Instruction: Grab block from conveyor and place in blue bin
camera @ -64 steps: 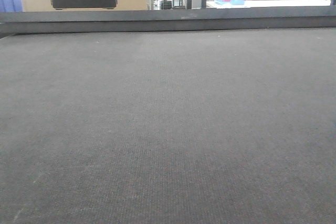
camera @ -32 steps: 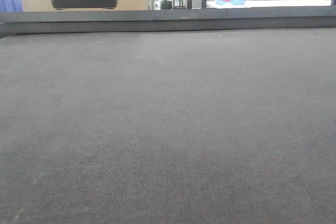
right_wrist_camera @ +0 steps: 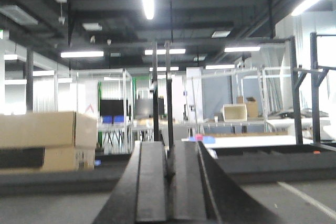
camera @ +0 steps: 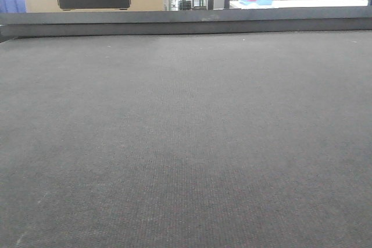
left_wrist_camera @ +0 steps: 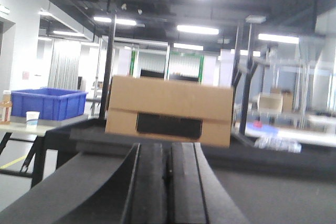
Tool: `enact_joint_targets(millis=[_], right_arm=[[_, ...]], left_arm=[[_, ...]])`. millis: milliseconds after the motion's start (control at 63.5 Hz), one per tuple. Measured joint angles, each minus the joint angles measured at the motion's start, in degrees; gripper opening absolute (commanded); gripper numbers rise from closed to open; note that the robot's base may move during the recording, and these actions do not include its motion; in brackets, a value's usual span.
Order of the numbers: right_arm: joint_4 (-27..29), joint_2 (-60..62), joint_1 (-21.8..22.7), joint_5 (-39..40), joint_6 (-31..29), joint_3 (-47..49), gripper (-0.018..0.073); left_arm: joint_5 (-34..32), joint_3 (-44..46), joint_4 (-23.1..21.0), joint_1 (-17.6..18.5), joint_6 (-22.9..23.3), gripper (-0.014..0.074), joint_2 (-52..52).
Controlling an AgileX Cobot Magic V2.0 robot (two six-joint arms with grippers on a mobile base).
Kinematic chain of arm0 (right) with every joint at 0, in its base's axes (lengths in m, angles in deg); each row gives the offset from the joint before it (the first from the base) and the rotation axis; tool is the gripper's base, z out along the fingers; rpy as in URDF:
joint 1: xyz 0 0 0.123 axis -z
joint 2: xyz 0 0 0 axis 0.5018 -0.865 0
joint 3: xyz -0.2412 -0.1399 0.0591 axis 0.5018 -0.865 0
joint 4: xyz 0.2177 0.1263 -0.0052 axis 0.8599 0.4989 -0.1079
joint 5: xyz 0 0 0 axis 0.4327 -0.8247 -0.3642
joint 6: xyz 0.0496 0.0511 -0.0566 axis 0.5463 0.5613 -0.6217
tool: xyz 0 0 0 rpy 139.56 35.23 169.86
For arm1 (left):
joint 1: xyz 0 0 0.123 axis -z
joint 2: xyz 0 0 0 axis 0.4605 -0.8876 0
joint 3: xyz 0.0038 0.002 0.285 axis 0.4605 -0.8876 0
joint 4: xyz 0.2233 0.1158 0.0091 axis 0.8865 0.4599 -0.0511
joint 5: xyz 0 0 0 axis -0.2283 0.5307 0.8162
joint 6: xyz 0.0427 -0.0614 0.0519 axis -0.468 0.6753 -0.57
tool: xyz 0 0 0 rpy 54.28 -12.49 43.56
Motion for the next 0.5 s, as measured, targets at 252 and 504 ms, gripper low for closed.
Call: enact_joint_targets(millis=[252,504], right_arm=[[0.8,-2.5,0.0,-0.1,-2.5,12.7,-0.0168],[1.0,-14.8,0.0,-13.3,-3.2,29.2,-0.0168]], left_arm=[[2.7,12.9,-2.3,0.0,0.0,-0.0111,-3.8],[20.4,33.7,-0.9,0.0,0.0,-0.0111,-18.4]])
